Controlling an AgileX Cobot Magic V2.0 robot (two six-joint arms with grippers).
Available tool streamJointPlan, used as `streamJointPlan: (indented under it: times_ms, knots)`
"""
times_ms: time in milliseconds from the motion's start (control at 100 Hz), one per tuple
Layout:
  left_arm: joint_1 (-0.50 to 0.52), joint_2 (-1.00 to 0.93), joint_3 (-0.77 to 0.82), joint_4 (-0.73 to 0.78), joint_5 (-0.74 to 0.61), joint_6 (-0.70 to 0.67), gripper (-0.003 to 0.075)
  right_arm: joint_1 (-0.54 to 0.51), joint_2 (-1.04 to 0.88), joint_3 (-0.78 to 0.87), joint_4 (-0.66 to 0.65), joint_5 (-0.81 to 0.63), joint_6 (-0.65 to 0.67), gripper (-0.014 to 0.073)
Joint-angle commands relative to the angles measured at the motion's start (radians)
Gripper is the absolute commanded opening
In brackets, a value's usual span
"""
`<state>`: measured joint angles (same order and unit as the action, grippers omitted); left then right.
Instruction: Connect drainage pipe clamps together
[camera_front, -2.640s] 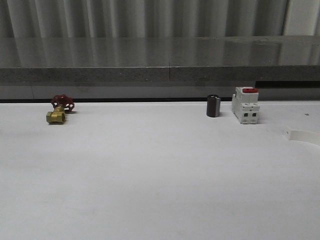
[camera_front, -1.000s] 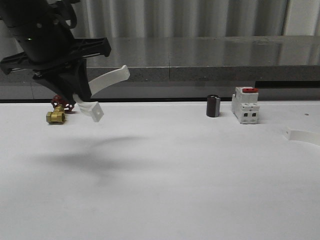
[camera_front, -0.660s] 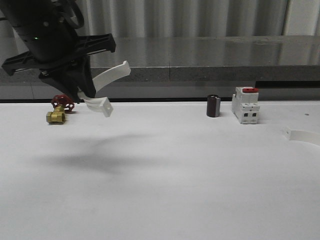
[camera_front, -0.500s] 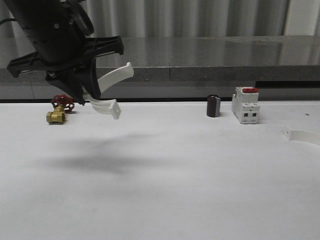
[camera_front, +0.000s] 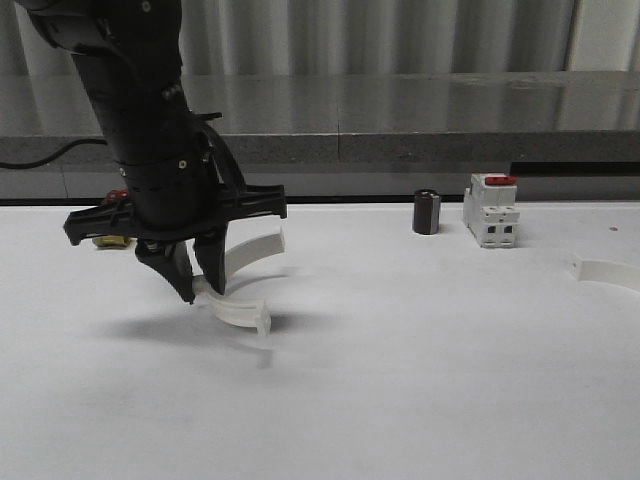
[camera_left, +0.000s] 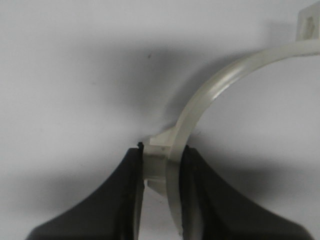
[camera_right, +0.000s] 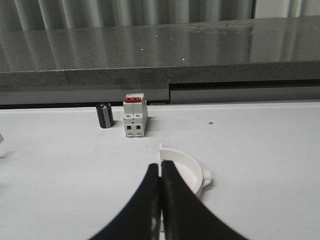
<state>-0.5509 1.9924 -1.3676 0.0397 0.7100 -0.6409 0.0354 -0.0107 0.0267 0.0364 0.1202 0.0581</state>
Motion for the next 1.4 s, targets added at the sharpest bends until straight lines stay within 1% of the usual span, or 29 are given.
streamJointPlan:
  times_ms: [0,210,300,420,680,750,860,1010,1110,1240,1390]
  knots:
    - [-0.007,-0.04,-0.031,0.013,-0.025,-0.026,-0.0008,-0.006,-0.02,-0.014,-0.011,-0.083,-0.001,-0.0118]
    - [-0.01,-0.031,-0.031,0.026,-0.014,-0.026,-0.0006,-0.006,-0.02,-0.014,-0.011,-0.083,-0.001,-0.0118]
    - [-0.01,-0.031,-0.031,0.026,-0.014,-0.026,0.0029,-0.006,-0.02,-0.014,-0.011,-0.083,-0.001,-0.0118]
    - [-0.01,-0.031,-0.031,0.026,-0.014,-0.026,0.0144,-0.006,-0.02,-0.014,-0.011,-0.083,-0.001,-0.0118]
    - [-0.01,-0.03,-0.031,0.024,-0.006,-0.008,0.0429,-0.006,-0.02,-0.014,-0.011,-0.083,-0.001,-0.0118]
    - [-0.01,-0.03,-0.031,0.021,0.002,0.003,0.047,-0.006,-0.02,-0.014,-0.011,-0.083,-0.001,-0.0118]
    - [-0.01,-0.039,-0.031,0.021,0.006,0.047,0.0473,-0.006,-0.02,-0.014,-0.011,-0.083,-0.001,-0.0118]
    - [-0.01,-0.103,-0.031,0.042,0.023,0.103,0.0472,-0.006,-0.02,-0.014,-0.011,-0.083,-0.001,-0.0118]
    - [-0.01,-0.178,-0.031,0.093,0.026,0.131,0.0472,-0.006,-0.02,-0.014,-0.011,-0.083,-0.001,-0.0118]
    - [-0.01,-0.286,-0.028,0.197,0.028,0.146,0.0472,-0.006,-0.02,-0.014,-0.011,-0.083,-0.001,-0.0118]
    - [0.033,-0.43,0.019,0.207,0.026,0.22,0.0472,-0.006,-0.02,-0.014,-0.011,-0.083,-0.001,-0.0118]
